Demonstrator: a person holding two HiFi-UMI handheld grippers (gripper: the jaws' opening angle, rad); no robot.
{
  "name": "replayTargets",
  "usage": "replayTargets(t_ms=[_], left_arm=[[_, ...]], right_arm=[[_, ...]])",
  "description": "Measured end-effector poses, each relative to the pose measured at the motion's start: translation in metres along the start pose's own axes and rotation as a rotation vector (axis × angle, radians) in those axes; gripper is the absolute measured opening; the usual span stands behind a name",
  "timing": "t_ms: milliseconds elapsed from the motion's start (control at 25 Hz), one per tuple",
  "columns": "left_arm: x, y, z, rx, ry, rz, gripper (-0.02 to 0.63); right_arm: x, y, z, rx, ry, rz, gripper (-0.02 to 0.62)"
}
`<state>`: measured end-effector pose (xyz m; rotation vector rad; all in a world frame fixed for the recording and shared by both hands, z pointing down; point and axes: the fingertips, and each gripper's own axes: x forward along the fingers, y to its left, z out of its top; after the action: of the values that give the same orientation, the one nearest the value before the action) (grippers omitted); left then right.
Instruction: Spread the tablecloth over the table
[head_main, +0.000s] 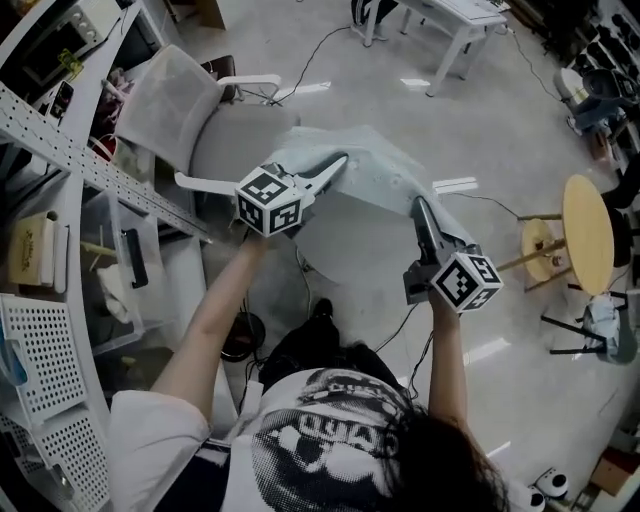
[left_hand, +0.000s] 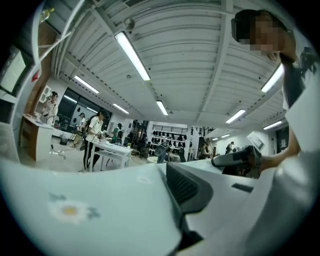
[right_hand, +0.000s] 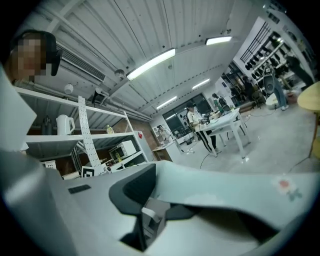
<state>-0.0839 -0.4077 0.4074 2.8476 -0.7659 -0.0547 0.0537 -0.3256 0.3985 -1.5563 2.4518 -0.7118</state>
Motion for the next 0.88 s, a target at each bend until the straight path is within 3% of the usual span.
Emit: replayTargets(t_ms=[280, 440, 680, 880], left_arm=[[-0.03, -0.029, -0.052, -0.123, 0.008, 0.041, 0.072], [-0.045, -0.048, -0.084, -0.253, 0.019, 0.055, 0.072], [-0.077, -0.063, -0.136, -0.462, 0.055, 0.14, 0.072], [-0.086, -0.074, -0.166, -0.517, 0.104, 0.174, 0.072]], right_arm=[[-0.032, -0.006, -0.055, 0.118, 0.084, 0.022, 0.051], [-0.053, -0.011, -0.084, 0.142, 0.14, 0.028, 0.049], [-0.075, -0.011, -0.139, 0.218, 0.202, 0.068, 0.046], [-0.09, -0.02, -0.173, 0.33, 0.21, 0.081, 0.037]])
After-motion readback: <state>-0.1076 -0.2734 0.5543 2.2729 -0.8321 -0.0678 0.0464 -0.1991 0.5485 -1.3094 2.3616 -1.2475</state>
